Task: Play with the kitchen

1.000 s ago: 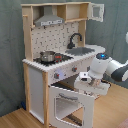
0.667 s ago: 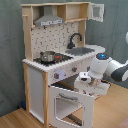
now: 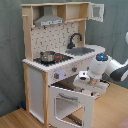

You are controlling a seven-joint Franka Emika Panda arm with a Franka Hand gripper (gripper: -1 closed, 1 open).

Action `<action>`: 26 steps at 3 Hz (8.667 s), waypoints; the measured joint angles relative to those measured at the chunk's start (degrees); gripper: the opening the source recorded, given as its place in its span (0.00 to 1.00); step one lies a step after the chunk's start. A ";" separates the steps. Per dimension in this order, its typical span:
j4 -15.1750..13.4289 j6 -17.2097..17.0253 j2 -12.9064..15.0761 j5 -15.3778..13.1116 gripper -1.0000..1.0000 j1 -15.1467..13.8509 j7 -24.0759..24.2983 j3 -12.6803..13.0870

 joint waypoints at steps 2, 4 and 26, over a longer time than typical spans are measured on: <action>2.24 -8.51 -4.28 -6.37 1.00 -0.52 3.80 -0.09; 6.01 -18.32 -9.64 -11.63 1.00 0.17 3.30 0.17; -6.51 -5.58 -11.07 -93.78 0.00 -10.87 29.64 -5.60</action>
